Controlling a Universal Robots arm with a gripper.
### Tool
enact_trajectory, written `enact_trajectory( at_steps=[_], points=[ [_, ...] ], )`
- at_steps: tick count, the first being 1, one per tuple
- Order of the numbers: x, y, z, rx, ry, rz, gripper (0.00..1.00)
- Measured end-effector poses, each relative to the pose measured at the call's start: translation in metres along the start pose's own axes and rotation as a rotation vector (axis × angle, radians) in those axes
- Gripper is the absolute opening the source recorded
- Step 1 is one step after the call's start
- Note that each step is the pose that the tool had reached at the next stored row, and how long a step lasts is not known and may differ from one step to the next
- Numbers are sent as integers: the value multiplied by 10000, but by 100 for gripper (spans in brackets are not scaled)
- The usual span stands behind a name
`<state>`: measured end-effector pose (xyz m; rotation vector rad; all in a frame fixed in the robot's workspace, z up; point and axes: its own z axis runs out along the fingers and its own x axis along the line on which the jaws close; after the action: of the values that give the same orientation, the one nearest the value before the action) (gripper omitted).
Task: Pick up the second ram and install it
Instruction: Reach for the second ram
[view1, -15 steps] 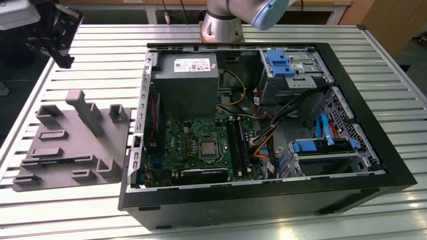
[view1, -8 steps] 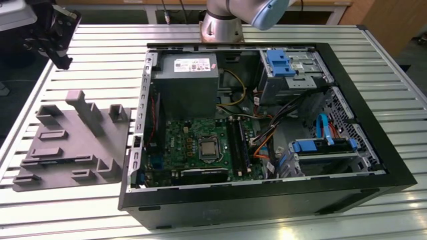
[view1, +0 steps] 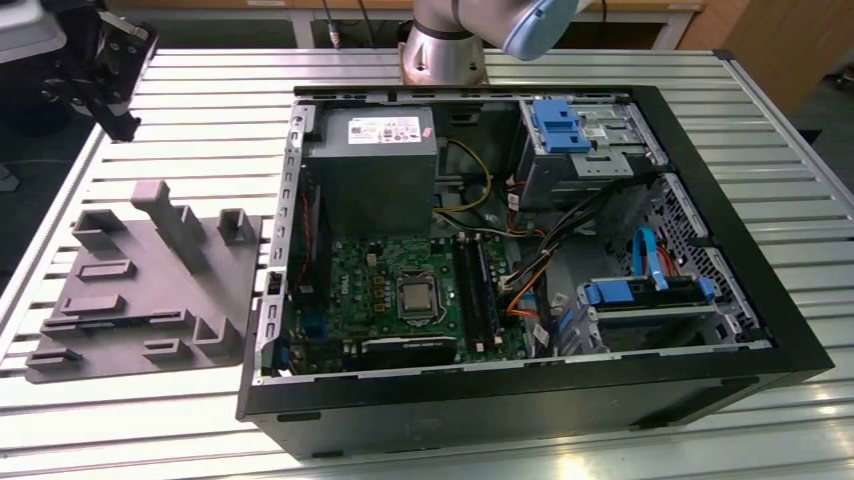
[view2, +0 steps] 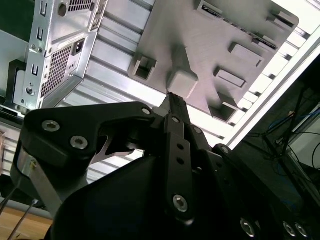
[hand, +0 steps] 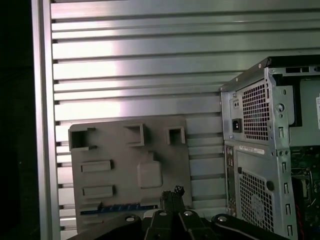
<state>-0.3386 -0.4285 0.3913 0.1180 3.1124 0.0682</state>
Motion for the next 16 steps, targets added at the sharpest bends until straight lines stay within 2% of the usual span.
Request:
enact_trajectory(
  at_steps=[16],
  points=[
    [46, -38, -2, 1, 1, 0, 11]
  ],
)
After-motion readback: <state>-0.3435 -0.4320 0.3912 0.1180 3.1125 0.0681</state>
